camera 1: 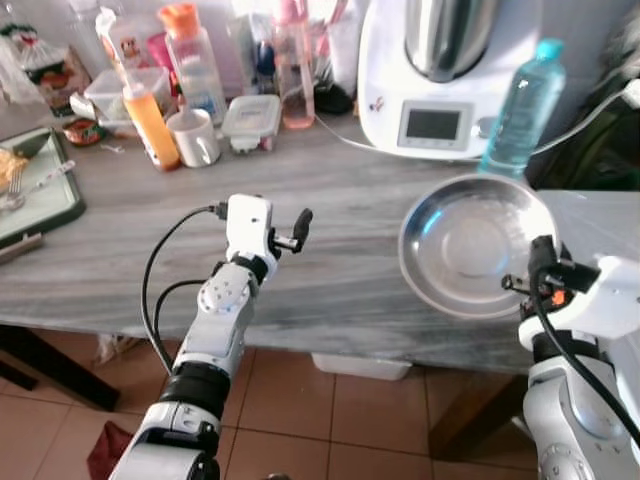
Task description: Setting the table
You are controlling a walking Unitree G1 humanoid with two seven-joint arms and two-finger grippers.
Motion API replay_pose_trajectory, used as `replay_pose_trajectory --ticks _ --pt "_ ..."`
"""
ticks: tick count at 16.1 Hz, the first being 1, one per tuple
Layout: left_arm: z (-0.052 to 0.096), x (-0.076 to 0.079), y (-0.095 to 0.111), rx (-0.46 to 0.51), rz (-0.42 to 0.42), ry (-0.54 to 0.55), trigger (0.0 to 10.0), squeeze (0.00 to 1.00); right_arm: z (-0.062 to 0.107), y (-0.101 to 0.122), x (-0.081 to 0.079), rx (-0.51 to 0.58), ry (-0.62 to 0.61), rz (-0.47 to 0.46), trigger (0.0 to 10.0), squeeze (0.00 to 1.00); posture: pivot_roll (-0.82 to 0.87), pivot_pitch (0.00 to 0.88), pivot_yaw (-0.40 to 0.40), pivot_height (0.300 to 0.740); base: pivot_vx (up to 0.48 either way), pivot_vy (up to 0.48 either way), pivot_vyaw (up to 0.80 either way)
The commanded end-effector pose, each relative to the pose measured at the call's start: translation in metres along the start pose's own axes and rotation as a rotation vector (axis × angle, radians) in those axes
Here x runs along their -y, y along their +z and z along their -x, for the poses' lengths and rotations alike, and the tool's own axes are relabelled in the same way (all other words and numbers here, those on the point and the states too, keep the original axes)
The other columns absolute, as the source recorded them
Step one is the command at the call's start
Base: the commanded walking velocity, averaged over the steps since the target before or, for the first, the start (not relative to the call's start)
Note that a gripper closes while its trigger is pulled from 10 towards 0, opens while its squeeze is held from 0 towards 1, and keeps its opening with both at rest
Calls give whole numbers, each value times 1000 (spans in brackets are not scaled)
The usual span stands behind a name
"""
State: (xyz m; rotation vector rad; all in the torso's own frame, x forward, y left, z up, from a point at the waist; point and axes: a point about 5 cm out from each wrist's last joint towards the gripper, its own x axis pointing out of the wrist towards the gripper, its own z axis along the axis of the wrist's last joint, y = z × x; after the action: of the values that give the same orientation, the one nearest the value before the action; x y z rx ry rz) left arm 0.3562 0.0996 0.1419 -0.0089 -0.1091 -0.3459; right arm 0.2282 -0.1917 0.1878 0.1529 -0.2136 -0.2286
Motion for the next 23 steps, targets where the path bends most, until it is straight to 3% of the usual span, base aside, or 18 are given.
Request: replay_pose_trajectory --ticks 1,5,9,17,20,23 --pt "1 4 -1 -4 1 -26 10000 0 2 1 3 1 -9 1 10000 0 -46 88 51 714 0 0 0" --pt "9 -20 -4 -31 -47 -34 10000 0 1 1 4 -1 -9 4 10000 0 -42 89 45 714 0 0 0" --pt "21 -32 -11 -68 -68 -47 10000 0 0 -2 3 -7 -15 -7 10000 0 -27 91 52 714 0 0 0" --pt "21 -29 -13 -153 17 -244 10000 0 -12 -16 -1 -32 -7 -25 10000 0 0 109 51 714 0 0 0" --pt "20 -43 -9 -179 1 -271 10000 0 -24 -26 -5 -59 -26 -154 10000 0 19 111 62 714 0 0 0" --pt "26 -46 -2 -193 8 -377 10000 0 -35 -30 -20 -56 15 -169 10000 0 45 115 65 714 0 0 0"
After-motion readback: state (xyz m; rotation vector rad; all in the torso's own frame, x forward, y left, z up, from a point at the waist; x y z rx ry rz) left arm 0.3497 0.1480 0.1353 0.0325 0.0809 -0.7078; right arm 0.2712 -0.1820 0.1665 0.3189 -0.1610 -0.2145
